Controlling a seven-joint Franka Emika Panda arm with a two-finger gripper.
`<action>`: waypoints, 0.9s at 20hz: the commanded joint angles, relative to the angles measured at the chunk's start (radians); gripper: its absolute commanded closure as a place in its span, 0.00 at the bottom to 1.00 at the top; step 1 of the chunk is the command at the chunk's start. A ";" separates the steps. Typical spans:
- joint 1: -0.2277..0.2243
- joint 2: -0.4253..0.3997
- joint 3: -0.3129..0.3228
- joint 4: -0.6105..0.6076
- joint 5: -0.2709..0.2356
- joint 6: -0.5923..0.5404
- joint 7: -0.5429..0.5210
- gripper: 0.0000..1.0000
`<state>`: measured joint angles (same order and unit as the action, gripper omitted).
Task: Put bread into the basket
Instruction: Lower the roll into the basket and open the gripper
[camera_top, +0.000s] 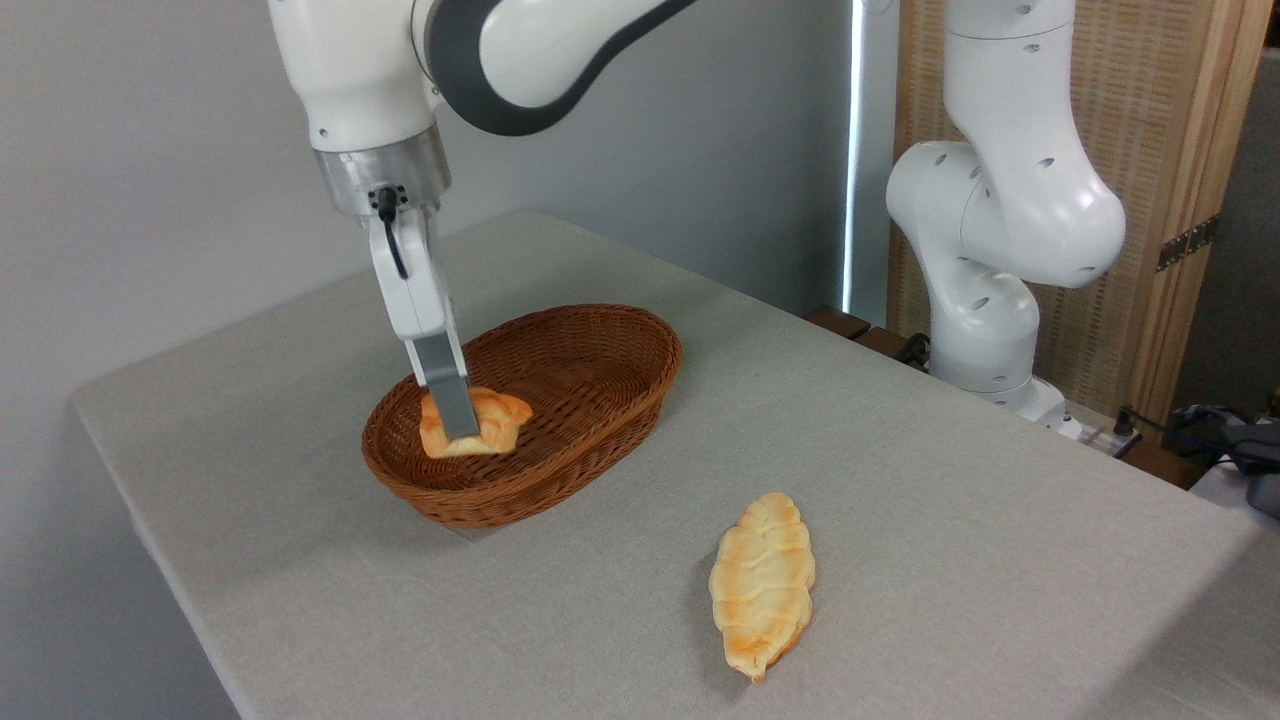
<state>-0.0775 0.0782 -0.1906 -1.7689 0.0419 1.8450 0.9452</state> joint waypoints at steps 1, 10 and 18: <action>0.004 -0.005 -0.036 0.009 -0.051 -0.023 -0.123 0.64; 0.005 -0.005 -0.036 0.009 -0.046 -0.023 -0.174 0.00; 0.007 -0.014 -0.017 0.011 -0.045 -0.024 -0.175 0.00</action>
<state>-0.0710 0.0781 -0.2258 -1.7685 0.0111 1.8448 0.7801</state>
